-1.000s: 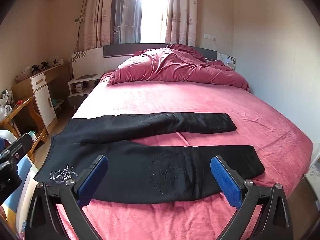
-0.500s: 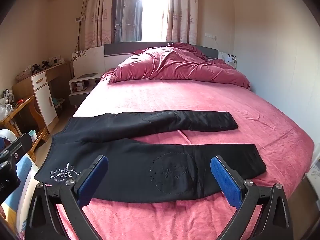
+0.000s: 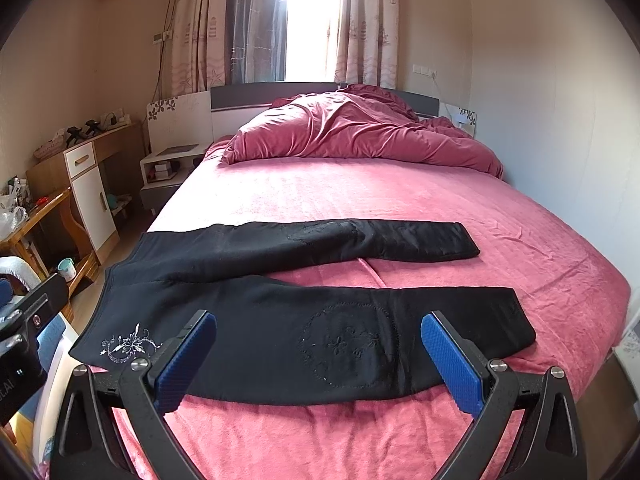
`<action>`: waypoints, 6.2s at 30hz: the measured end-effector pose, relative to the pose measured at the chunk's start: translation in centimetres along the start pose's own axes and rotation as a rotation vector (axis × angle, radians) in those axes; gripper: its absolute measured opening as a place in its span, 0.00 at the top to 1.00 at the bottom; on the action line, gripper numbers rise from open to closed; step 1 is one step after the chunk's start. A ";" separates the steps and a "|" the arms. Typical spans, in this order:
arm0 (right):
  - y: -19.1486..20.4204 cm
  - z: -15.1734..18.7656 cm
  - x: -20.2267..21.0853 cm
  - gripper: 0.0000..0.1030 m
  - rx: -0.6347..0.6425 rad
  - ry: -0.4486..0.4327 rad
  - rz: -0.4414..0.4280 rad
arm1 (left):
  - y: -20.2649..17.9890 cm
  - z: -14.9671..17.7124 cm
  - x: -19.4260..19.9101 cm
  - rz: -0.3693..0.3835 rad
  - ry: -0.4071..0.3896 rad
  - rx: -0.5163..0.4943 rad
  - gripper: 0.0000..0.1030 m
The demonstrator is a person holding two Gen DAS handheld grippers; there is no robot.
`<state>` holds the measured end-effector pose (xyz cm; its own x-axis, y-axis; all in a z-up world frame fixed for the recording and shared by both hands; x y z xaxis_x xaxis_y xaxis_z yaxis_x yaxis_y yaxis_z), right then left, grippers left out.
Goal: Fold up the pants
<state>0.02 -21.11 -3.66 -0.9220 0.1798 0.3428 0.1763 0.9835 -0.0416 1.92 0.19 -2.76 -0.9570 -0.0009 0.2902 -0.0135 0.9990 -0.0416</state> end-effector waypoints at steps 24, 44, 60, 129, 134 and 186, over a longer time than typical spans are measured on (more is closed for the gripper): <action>-0.5 0.9 -0.8 0.00 0.002 0.015 0.004 | 0.1 0.5 -0.3 0.001 0.016 0.001 0.09; -0.7 3.6 -3.7 0.00 -0.023 0.119 -0.038 | 1.3 3.9 -4.6 0.176 0.210 0.114 0.09; -15.4 12.6 -8.9 0.05 -0.461 0.394 -0.022 | 12.4 11.9 -12.0 -0.009 0.485 0.330 0.03; -30.9 10.8 -7.7 0.45 -0.485 0.351 0.223 | 27.9 7.8 -10.1 -0.168 0.479 0.520 0.74; -20.4 10.5 -12.2 0.44 -0.351 0.433 -0.015 | 26.3 7.1 -16.0 -0.085 0.507 0.593 0.74; 0.7 4.9 -30.7 0.46 -0.247 0.516 -0.366 | 14.5 -1.8 -21.0 0.367 0.210 0.371 0.91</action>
<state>26.80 -25.84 -18.84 -0.6653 -0.2580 0.7006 0.0141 0.9339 0.3574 22.33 14.72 -7.78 -0.8403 0.3903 0.3761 0.1721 0.8501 -0.4978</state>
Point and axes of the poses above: each gripper's, at about its wrist camera, not at the fingertips, and x roughly against the way its jaws point, y to its left, z to its underside, the point moved 2 cm from there along -x, roughly the way its jaws point, and after that the axes turned 13 degrees about -y, right-handed, at the moved point
